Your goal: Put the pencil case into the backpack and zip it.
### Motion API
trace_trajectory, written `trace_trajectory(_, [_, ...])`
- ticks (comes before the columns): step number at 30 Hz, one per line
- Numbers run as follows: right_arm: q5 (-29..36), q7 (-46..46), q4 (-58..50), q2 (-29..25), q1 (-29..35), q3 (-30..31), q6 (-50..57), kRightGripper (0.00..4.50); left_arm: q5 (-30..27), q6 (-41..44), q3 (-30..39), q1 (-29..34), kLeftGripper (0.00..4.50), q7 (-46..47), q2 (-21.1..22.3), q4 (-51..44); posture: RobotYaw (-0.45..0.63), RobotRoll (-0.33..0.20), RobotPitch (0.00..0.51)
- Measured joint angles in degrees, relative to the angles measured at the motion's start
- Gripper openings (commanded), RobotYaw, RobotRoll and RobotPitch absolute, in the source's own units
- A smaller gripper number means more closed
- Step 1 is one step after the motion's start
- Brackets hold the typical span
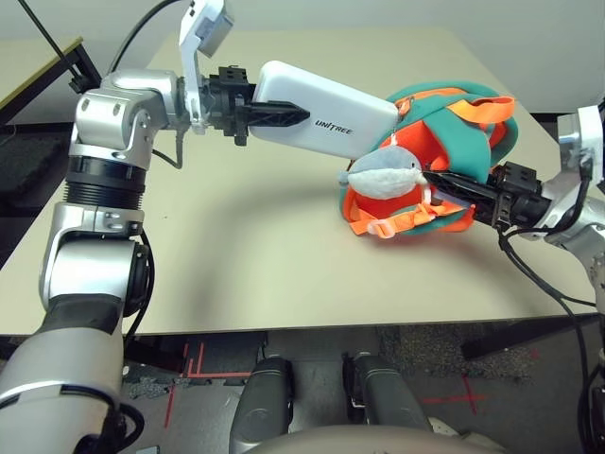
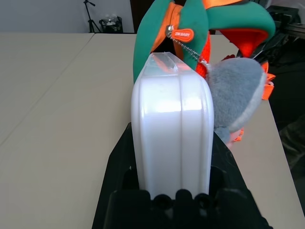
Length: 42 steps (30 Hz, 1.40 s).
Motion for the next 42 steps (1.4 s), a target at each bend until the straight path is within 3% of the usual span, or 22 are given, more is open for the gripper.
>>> trace_trajectory(18, [-0.41, -2.46, -1.97, 0.42, 0.91, -0.01, -0.38, 0.1, 6.23, -12.99, -0.69, 1.65, 1.31, 8.28, -18.58, 12.57, 0.02, 0.0, 0.049])
trace_trajectory(26, [-0.54, -3.0, -2.16, 0.46, 1.87, -0.02, -0.49, 0.1, 6.48, -11.58, 0.7, 4.7, 4.33, 10.64, -17.41, 12.26, 0.03, 0.0, 0.059])
trace_trajectory(27, [-0.57, -2.99, -2.16, 0.45, 2.03, -0.02, -0.52, 0.1, 6.29, -10.82, 1.28, 4.91, 4.5, 10.64, -16.74, 11.68, 0.03, 0.0, 0.059])
trace_trajectory(36, [-1.12, -2.82, -2.1, 0.39, 2.13, 0.02, -0.97, 0.1, 1.97, -2.77, 7.45, 5.91, 4.37, 11.27, -11.48, 0.72, 0.05, 0.0, 0.066])
trace_trajectory(42, [-1.62, -2.48, -1.84, 0.39, 1.82, 0.14, -1.02, 0.1, -1.01, 0.22, 9.37, 6.41, 2.23, 13.72, -12.61, -3.08, 0.05, 0.0, 0.067])
